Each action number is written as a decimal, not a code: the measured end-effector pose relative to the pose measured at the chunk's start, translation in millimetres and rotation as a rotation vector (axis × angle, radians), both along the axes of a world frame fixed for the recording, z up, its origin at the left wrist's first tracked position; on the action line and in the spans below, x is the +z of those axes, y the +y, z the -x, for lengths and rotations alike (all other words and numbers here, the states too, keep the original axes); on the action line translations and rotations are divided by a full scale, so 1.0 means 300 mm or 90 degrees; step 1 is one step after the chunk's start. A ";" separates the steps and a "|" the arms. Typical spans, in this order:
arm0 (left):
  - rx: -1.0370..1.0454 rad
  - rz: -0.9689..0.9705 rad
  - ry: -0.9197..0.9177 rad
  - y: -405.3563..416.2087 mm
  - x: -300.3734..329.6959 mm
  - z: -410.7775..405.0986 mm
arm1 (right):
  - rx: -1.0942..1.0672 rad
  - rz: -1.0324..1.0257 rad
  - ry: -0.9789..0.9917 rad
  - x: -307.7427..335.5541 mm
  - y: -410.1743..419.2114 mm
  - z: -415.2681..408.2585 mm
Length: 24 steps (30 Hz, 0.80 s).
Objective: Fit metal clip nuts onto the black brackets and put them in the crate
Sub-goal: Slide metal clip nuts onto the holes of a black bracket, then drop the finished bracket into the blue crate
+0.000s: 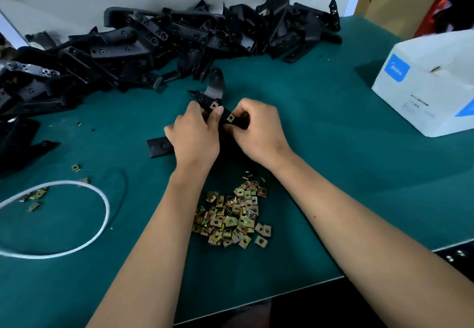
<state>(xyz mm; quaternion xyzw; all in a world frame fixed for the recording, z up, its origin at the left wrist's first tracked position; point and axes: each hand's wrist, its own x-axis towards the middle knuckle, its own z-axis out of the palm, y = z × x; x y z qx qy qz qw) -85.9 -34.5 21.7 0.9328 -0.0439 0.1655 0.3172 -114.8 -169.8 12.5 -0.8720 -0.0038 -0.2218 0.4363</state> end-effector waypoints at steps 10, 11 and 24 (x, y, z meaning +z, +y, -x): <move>-0.151 -0.089 -0.110 -0.435 0.211 0.214 | -0.286 -0.070 -0.106 0.145 -0.332 0.296; -0.196 -0.102 -0.116 -0.508 0.230 0.249 | -0.313 -0.081 -0.110 0.153 -0.396 0.350; -0.918 -0.287 -0.183 -1.231 0.047 1.046 | -0.716 -0.400 -0.165 -0.239 -0.990 1.363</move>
